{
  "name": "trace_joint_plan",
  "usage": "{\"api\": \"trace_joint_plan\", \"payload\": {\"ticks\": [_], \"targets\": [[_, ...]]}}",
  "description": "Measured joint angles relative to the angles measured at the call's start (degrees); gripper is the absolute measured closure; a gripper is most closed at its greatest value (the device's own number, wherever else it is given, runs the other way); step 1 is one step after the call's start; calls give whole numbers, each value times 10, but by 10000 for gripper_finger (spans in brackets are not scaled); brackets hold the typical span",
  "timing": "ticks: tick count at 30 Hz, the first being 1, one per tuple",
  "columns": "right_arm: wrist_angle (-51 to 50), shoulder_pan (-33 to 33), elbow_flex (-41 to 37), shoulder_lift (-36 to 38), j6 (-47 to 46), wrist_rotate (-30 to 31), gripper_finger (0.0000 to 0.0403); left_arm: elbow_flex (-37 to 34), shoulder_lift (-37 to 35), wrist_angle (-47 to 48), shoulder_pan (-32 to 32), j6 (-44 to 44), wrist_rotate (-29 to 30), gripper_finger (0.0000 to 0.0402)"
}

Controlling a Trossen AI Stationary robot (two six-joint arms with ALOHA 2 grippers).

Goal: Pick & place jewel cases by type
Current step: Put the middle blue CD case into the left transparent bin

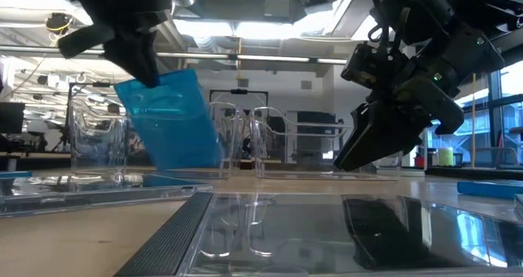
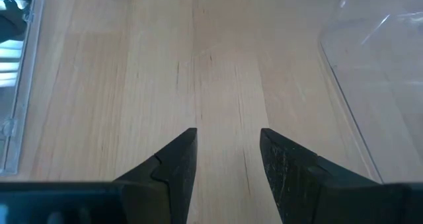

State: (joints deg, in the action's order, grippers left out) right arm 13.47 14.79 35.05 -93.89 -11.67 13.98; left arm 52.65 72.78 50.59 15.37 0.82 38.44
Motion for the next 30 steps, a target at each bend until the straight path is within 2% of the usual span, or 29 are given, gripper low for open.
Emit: {"api": "trace_joint_plan", "payload": {"ticks": [6,13,22,30], "targets": [[0,0,0,0,-3,0,233,16,-41,4,0,3,21,362],[-2,0,0,0,-16,0,233,-7,-179,-27,0,-31,33,362],[1,0,0,0,-17,0,233,-125,-352,-180,0,-1,13,362],[1,0,0,0,-15,0,233,-247,-440,-281,-14,19,7,362]]}}
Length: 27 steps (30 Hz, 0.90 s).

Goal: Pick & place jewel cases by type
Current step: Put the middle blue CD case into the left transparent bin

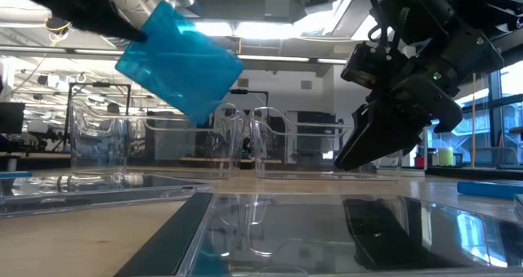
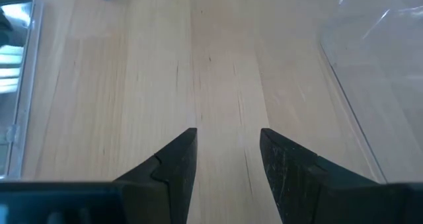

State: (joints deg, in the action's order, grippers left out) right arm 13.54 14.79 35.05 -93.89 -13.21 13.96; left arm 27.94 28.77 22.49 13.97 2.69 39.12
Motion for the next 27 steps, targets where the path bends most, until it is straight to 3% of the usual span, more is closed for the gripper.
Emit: {"api": "trace_joint_plan", "payload": {"ticks": [11,27], "targets": [[8,0,0,0,-2,0,233,-117,-13,-117,-72,-6,-58,362],[9,0,0,0,-1,0,233,-182,-13,-120,-104,-64,-61,339]]}}
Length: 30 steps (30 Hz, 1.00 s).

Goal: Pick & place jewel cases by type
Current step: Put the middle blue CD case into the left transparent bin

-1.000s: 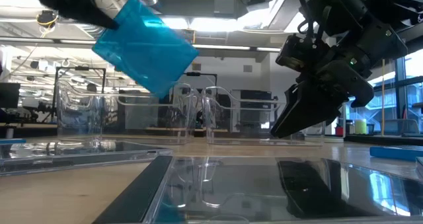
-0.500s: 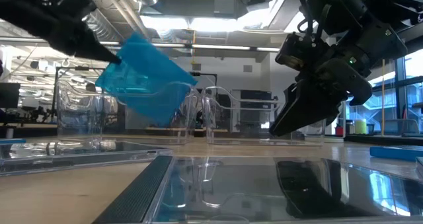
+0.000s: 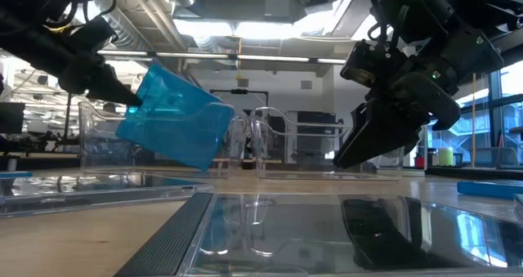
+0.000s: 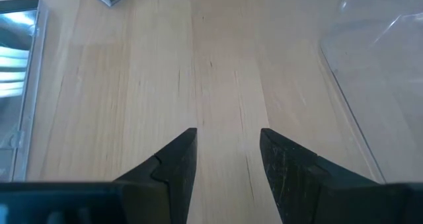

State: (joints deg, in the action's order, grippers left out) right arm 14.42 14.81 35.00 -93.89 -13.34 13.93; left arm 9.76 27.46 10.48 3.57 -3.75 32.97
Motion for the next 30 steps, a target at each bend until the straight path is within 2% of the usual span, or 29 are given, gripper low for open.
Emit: {"api": "trace_joint_plan", "payload": {"ticks": [15,24,30], "targets": [[0,0,0,0,0,0,233,0,0,-4,0,5,4,325],[0,0,0,0,1,0,233,0,0,-4,0,13,4,279],[0,0,0,0,1,0,233,29,0,-4,1,73,4,257]]}}
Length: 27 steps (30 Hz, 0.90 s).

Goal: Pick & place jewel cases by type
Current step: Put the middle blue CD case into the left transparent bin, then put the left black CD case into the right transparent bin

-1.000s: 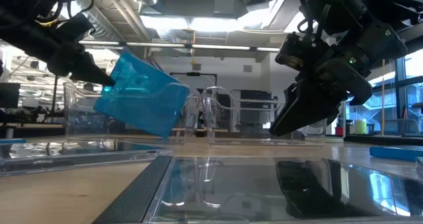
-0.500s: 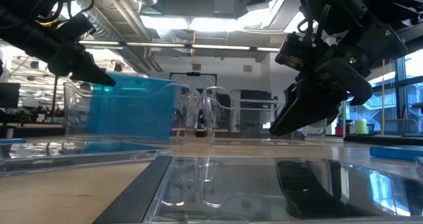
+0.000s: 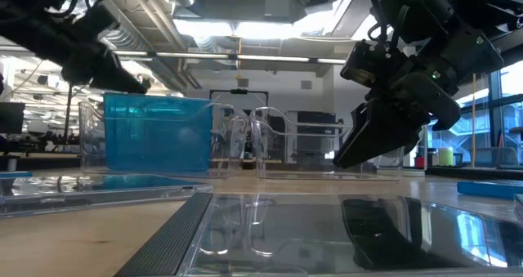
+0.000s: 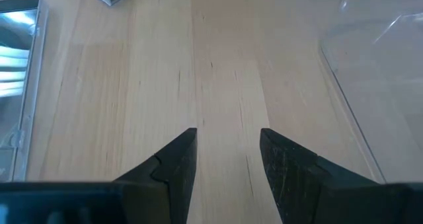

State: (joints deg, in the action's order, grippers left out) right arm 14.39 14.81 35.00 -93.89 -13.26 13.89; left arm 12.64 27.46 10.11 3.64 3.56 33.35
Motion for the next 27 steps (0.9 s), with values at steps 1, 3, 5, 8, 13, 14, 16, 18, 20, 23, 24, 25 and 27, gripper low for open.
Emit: {"api": "trace_joint_plan", "payload": {"ticks": [1,3,5,8,13,14,16,18,20,23,24,25,27], "targets": [[0,0,0,0,0,0,233,8,0,0,0,11,0,256],[0,0,0,0,-1,0,233,25,0,-1,0,22,-1,254],[0,0,0,0,-7,0,233,42,0,-1,0,22,-6,254],[0,0,0,0,-15,0,233,62,0,0,0,18,-24,255],[0,0,0,0,-14,0,233,79,1,-1,0,-23,-82,257],[0,0,0,0,-14,0,233,80,1,-1,0,-35,-98,257],[0,0,0,0,-14,0,233,81,2,-5,0,-55,-144,256],[0,0,0,0,-14,0,233,81,12,-15,5,-59,-189,254],[0,0,0,0,-13,0,233,81,31,-33,18,-59,-213,254],[0,0,0,0,-12,0,233,81,75,-80,43,-58,-194,254],[0,0,0,0,-12,0,233,81,91,-94,51,-58,-184,254],[0,0,0,0,-12,0,233,84,108,-102,59,-58,-176,254],[0,0,0,0,-12,0,233,97,146,-99,75,-58,-165,254]]}}
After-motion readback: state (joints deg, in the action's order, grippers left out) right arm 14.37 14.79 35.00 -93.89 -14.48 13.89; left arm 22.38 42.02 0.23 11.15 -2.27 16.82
